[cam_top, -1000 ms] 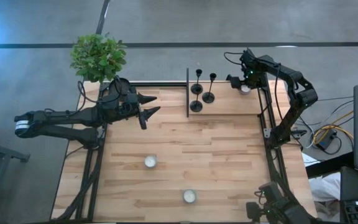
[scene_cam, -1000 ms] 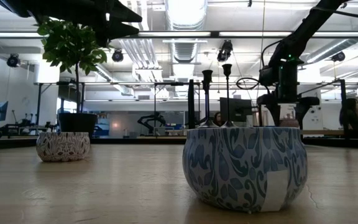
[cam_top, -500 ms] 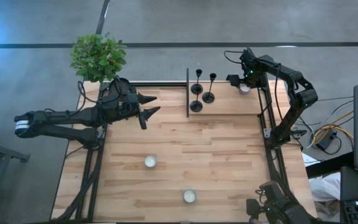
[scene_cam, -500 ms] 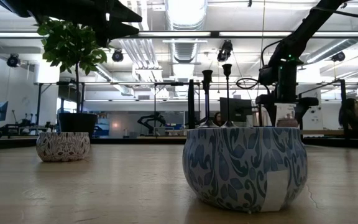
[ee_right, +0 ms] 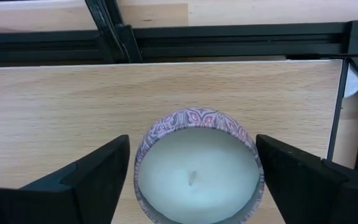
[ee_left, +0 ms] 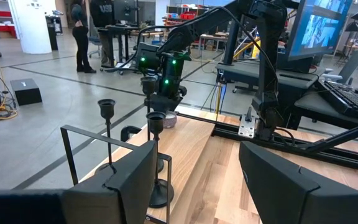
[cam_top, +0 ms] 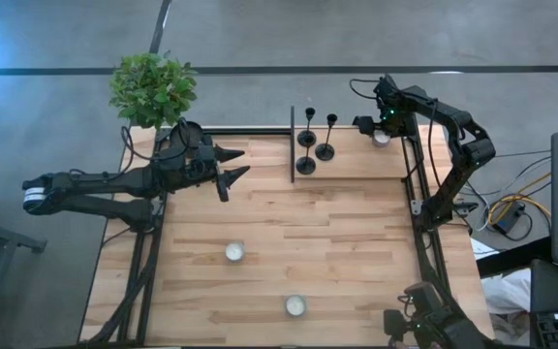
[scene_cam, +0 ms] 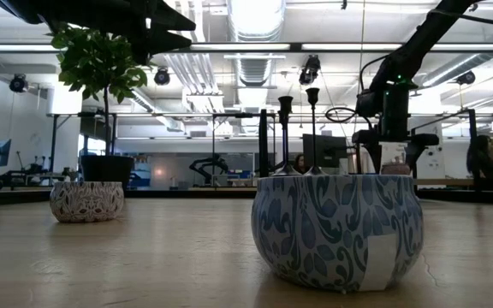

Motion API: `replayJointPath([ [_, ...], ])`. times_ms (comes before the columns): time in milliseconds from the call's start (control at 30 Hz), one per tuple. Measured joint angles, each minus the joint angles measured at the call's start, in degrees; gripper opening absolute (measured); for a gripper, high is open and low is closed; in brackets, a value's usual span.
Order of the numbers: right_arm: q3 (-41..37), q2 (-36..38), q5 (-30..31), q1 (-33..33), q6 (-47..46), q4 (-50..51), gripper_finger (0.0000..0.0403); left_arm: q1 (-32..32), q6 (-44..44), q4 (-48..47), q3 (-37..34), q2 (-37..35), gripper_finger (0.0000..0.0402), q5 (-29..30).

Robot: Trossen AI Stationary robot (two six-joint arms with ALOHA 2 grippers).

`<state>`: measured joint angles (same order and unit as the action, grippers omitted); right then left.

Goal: Pick & Place candle stick holders
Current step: Put the top right pink scented candle on the shelf

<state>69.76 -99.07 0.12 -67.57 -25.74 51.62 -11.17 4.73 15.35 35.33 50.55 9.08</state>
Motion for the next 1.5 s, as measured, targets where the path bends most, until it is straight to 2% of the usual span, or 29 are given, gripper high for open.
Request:
replayJointPath([
  [833,0.28,-0.02,-0.17,0.04,-1.32,-0.55,0.0320,-0.01,0.00,0.01,0.00,-0.01,0.0236,0.00],
  [1267,0.87,-0.04,-0.04,0.04,-4.07,-0.30,0.0353,0.01,0.00,0.01,0.00,0.01,0.0236,0.00],
  [1500,1.05,-0.04,-0.20,0.04,-4.30,0.11,0.0348,-0.01,0.00,0.01,0.00,0.00,0.0236,-0.01],
])
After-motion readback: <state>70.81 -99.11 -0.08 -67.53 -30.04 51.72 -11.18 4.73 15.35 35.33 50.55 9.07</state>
